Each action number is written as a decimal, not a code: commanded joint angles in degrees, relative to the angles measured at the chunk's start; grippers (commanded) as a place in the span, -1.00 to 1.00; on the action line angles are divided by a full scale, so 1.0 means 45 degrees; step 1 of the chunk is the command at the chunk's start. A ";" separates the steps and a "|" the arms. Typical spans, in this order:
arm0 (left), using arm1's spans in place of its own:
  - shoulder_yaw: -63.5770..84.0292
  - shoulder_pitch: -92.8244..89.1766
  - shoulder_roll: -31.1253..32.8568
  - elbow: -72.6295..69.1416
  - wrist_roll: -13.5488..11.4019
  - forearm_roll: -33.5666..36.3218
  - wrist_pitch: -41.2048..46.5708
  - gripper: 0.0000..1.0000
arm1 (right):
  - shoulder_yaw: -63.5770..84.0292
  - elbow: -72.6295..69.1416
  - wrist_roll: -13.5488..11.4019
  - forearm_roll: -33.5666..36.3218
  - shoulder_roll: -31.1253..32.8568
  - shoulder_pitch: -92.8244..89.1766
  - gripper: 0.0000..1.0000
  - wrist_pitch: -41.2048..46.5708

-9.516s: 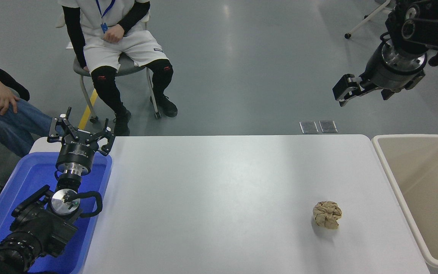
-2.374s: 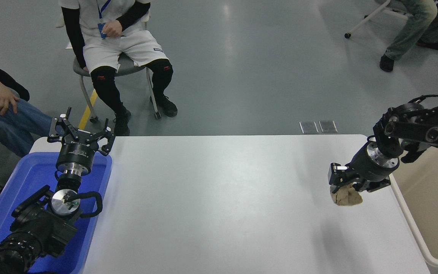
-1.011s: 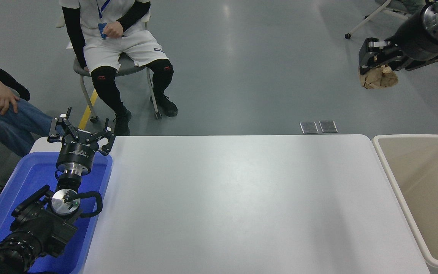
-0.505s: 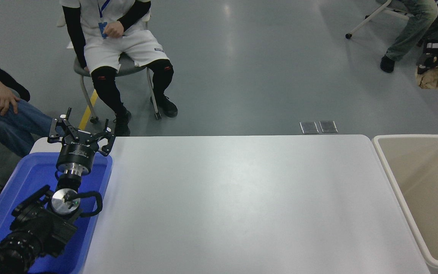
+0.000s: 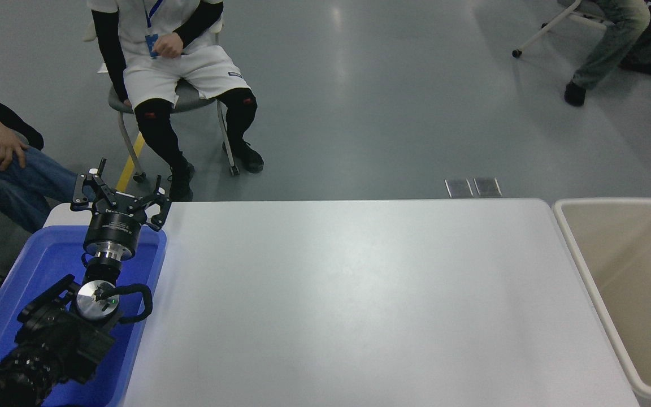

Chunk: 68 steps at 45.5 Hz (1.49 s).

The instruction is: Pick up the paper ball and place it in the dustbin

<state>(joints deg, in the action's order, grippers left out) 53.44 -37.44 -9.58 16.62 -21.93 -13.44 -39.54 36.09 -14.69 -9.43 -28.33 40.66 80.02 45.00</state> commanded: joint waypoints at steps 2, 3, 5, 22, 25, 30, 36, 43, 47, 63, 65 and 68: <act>0.0000 0.0000 -0.0001 -0.0001 -0.0009 -0.0002 -0.0003 0.98 | -0.2295 0.1038 0.0005 0.0084 0.0027 -0.3035 -1.00 0.0001; 0.0000 0.0000 -0.0001 -0.0001 -0.0009 -0.0002 0.0016 0.98 | -0.2432 0.1038 0.0005 0.0084 0.0027 -0.3211 -1.00 0.0001; 0.0000 0.0000 -0.0001 -0.0001 -0.0009 -0.0002 0.0016 0.98 | -0.2705 0.1038 0.0005 0.0123 0.0046 -0.3601 -1.00 -0.0465; 0.0020 0.0000 -0.0001 -0.0021 -0.0009 -0.0002 0.0016 0.98 | -0.4522 0.1038 0.0122 0.1764 -0.1281 -0.6981 -1.00 -0.8511; 0.0020 0.0000 -0.0001 -0.0001 -0.0009 -0.0002 0.0016 0.98 | -0.4756 0.1038 0.0142 0.1784 -0.1671 -0.7333 -1.00 -0.9469; 0.0020 0.0000 -0.0001 -0.0001 -0.0009 -0.0002 0.0016 0.98 | -0.5128 0.1077 0.0161 0.1862 -0.2238 -0.7763 -1.00 -1.0700; 0.0020 0.0000 -0.0001 -0.0001 -0.0009 -0.0002 0.0016 0.98 | -0.5245 0.1545 0.0181 0.1959 -0.2980 -0.8134 -1.00 -1.1463; 0.0020 0.0000 -0.0001 -0.0001 -0.0009 -0.0002 0.0016 0.98 | -0.5245 0.1839 0.0181 0.2350 -0.3274 -0.8310 -1.00 -1.1523; 0.0020 0.0000 -0.0001 -0.0001 -0.0009 -0.0002 0.0016 0.98 | -0.5245 0.1858 0.0181 0.2467 -0.3274 -0.8369 -1.00 -1.1523; 0.0020 0.0000 -0.0001 -0.0001 -0.0009 -0.0002 0.0016 0.98 | -0.5226 0.1858 0.0181 0.2467 -0.3274 -0.8584 -1.00 -1.1523; 0.0020 0.0000 -0.0001 -0.0001 -0.0009 -0.0002 0.0016 0.98 | -0.5187 0.1858 0.0181 0.2467 -0.3274 -0.8584 -1.00 -1.1523; 0.0020 0.0000 -0.0001 -0.0001 -0.0009 -0.0002 0.0016 0.98 | -0.5109 0.1858 0.0181 0.2467 -0.3274 -0.8584 -1.00 -1.1523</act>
<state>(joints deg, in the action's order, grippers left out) 53.53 -37.44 -9.58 16.61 -21.97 -13.45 -39.46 12.66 -6.48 -8.62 -17.43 26.18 41.89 -6.46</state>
